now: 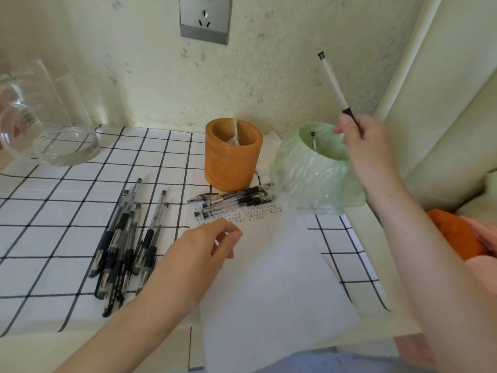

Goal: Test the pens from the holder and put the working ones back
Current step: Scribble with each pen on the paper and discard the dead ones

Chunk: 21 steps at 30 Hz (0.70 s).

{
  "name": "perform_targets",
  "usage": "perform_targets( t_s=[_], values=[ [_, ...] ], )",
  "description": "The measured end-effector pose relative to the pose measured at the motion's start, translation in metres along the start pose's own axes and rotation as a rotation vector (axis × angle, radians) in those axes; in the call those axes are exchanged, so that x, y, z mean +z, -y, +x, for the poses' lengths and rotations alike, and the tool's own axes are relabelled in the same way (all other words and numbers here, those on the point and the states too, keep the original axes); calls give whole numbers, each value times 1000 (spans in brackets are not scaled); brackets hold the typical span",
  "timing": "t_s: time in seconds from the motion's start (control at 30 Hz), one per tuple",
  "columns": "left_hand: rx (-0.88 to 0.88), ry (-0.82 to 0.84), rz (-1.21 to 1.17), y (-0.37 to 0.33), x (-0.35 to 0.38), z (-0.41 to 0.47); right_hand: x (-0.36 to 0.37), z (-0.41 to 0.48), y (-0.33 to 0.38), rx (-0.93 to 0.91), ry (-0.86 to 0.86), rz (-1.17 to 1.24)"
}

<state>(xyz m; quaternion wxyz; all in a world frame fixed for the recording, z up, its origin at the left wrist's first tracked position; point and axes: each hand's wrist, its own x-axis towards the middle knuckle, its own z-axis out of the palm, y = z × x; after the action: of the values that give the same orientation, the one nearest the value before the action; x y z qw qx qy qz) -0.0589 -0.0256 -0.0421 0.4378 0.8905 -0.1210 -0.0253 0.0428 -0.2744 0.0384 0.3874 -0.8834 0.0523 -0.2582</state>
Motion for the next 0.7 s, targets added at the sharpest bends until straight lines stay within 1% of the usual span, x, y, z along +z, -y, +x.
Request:
perform_targets(
  t_s=[0.1,0.2,0.23,0.27,0.33,0.4,0.5,0.6,0.7],
  values=[
    [3,9,8,1,2,-4,13,30,-16,48,28,-118],
    [1,26,14,2,4,-7,25,31,-24,146,155,-339],
    [5,30,19,2,4,-8,27,26,-24,158,164,-388],
    [6,34,25,3,4,-8,28,19,-23,143,139,-414],
    [-2,37,37,3,2,-9,28,5,-18,47,25,-431],
    [-3,36,51,4,1,-8,27,-11,-12,-58,-60,-386],
    [-5,30,53,3,-2,-8,30,-41,-1,-189,-79,-251],
    [-16,13,66,4,-5,-7,38,-75,6,-275,-4,-94],
    [-14,-16,128,4,-10,-7,51,-103,5,-337,140,-7]
  ],
)
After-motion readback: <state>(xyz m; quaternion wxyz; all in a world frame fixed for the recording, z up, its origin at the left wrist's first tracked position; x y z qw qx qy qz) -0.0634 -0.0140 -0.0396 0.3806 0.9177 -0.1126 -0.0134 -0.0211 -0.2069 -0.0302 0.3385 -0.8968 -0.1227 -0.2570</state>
